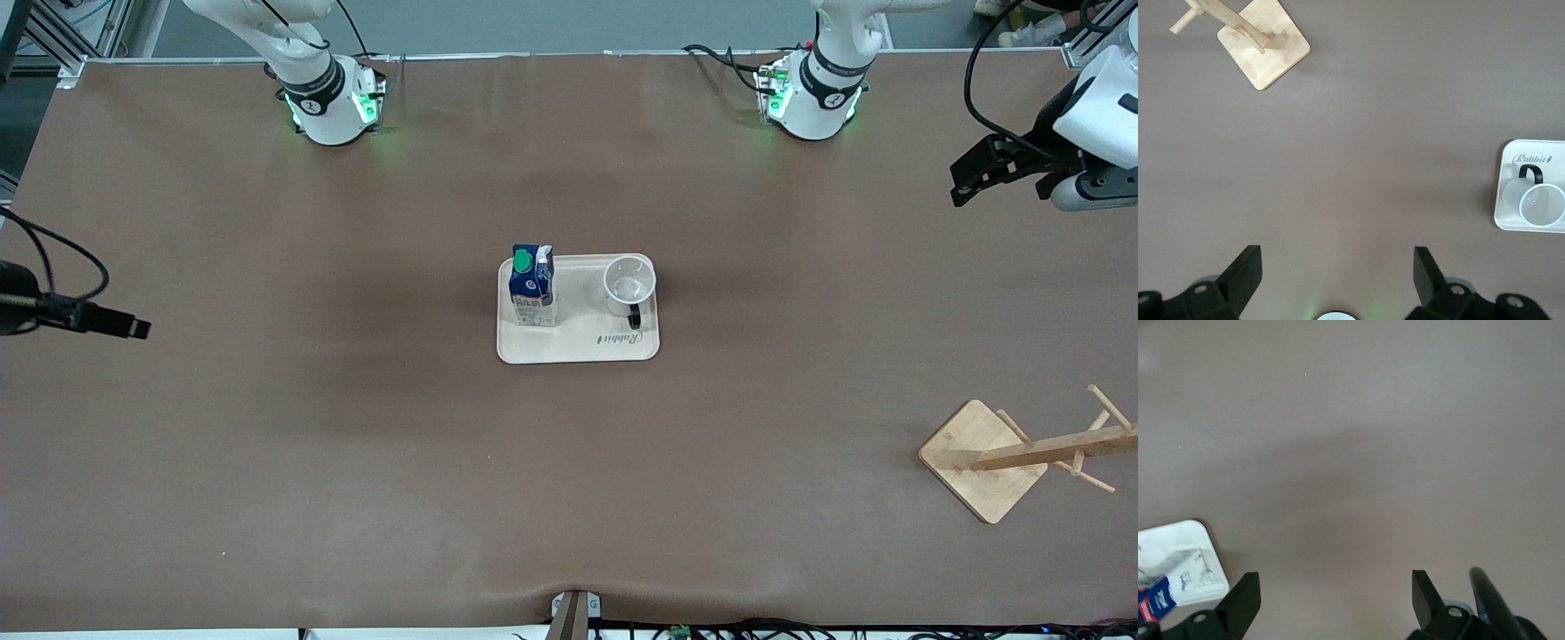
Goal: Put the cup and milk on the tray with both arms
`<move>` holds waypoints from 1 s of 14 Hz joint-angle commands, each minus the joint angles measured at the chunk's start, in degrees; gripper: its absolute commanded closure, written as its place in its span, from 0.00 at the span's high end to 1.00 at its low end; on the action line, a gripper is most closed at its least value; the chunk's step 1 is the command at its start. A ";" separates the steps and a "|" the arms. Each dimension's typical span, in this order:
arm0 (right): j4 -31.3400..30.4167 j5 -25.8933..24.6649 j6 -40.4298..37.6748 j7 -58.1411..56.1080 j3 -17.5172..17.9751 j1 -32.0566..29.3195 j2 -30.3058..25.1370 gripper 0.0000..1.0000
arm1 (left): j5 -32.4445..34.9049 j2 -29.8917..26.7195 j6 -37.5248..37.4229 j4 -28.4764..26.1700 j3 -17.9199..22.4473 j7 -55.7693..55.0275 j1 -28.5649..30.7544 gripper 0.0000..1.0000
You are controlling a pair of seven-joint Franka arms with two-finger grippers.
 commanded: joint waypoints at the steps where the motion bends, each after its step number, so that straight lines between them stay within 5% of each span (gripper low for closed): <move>1: -8.10 -3.25 -0.06 -2.10 0.40 0.05 -9.51 1.00 | -0.40 -0.61 -0.12 -0.27 -0.01 0.12 -0.09 1.00; 6: -20.24 -6.06 3.18 -10.44 0.66 0.32 -19.11 1.00 | -0.22 -0.70 -0.12 -0.19 -0.01 0.39 -0.09 1.00; 14: -24.83 -5.54 6.95 -13.09 0.40 -1.70 -21.85 1.00 | -0.13 -0.35 0.85 -0.18 -0.01 0.47 0.18 1.00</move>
